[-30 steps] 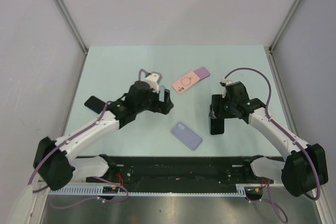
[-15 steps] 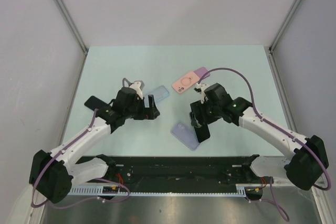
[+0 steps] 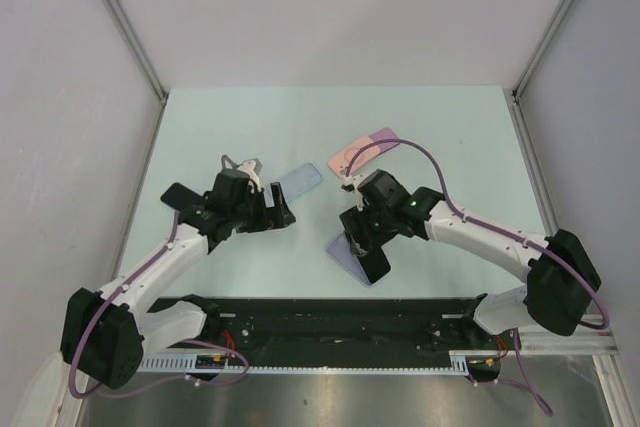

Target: Put the phone into the phone case

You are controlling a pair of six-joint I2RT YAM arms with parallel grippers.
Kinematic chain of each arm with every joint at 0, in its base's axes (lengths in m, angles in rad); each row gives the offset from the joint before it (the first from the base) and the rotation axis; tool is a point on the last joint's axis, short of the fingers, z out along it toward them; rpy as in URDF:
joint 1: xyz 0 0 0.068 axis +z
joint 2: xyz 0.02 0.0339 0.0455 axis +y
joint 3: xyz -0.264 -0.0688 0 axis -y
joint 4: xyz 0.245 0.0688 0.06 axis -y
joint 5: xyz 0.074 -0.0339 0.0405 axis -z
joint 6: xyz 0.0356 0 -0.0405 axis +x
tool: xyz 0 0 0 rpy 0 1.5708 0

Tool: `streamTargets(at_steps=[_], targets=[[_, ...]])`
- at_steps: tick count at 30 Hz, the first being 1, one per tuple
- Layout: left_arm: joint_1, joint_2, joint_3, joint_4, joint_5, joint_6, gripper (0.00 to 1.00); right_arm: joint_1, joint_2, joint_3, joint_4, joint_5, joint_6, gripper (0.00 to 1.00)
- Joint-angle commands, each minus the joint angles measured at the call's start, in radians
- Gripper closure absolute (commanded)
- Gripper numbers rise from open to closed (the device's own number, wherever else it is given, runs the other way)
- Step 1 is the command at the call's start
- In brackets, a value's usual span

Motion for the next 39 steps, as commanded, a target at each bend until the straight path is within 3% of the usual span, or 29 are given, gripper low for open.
streamTargets(at_steps=[1,20,30,39], targets=[[0.010,-0.029,-0.002,0.018,0.010,-0.020,0.00,0.036,0.023,0.056,0.078,0.018,-0.032,0.60],[0.012,-0.029,-0.004,0.018,-0.002,-0.026,0.00,0.088,0.127,0.050,0.135,0.061,-0.119,0.60],[0.013,-0.029,-0.005,0.020,-0.001,-0.031,0.00,0.123,0.142,0.007,0.189,0.054,-0.159,0.49],[0.016,-0.030,-0.005,0.020,0.001,-0.031,0.00,0.128,0.170,-0.007,0.195,0.093,-0.154,0.46]])
